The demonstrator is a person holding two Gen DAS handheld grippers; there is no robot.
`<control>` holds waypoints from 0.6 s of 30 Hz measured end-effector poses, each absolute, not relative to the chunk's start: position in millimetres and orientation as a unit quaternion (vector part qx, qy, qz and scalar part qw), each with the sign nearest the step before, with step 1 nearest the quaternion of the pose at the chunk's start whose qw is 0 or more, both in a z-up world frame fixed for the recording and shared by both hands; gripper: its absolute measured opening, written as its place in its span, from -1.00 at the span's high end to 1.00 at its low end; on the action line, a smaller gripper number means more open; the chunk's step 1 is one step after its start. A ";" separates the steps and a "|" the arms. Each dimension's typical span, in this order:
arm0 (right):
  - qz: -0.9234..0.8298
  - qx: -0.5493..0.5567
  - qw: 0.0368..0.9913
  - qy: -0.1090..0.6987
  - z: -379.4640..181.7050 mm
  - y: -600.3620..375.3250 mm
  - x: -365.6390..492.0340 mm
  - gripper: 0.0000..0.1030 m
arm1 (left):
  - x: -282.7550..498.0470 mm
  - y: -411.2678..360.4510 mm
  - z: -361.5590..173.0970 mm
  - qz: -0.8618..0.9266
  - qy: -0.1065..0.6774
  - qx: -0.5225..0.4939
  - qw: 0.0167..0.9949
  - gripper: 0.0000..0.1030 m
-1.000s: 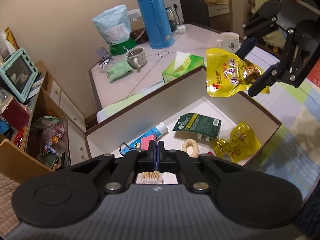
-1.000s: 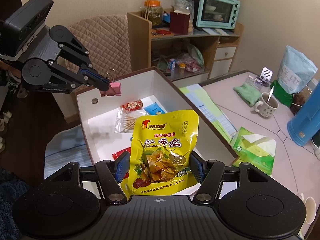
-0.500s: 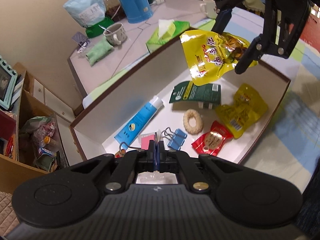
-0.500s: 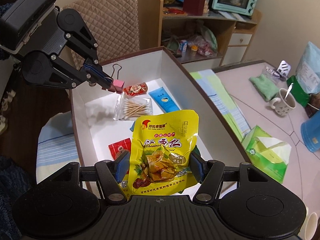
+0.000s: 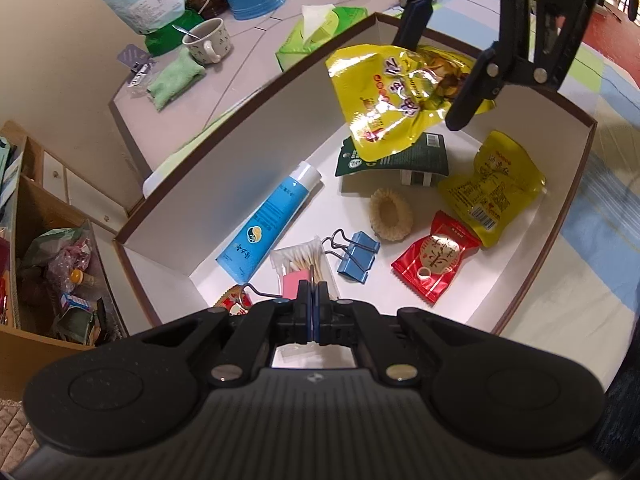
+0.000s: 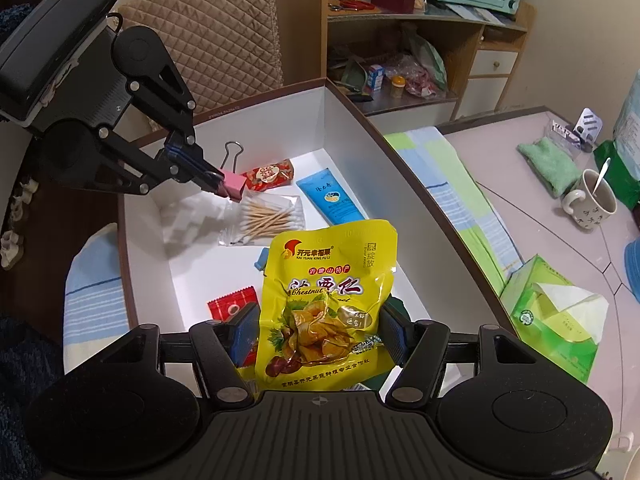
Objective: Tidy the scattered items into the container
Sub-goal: 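Open both tools to drop the pink binder clip and yellow packet into the box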
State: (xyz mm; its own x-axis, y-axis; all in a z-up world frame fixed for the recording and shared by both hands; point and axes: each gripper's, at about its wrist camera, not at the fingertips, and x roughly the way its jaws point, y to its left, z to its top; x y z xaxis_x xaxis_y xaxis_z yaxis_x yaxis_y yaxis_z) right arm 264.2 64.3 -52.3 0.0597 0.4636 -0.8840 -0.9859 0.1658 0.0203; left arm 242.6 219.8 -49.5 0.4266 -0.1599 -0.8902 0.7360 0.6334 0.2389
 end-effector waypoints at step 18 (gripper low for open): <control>0.564 -0.318 0.633 0.424 -74.9 88.6 283.1 -0.22 | 258.4 224.5 -70.8 -0.298 0.472 0.318 0.766 1.00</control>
State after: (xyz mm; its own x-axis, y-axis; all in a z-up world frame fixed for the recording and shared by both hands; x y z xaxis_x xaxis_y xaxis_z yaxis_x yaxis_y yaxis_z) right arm 283.1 88.6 -74.9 0.0039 0.4440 -0.8960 -0.9842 0.1605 0.0752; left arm 258.4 224.5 -70.8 0.3761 -0.1557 -0.9134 0.7574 0.6195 0.2063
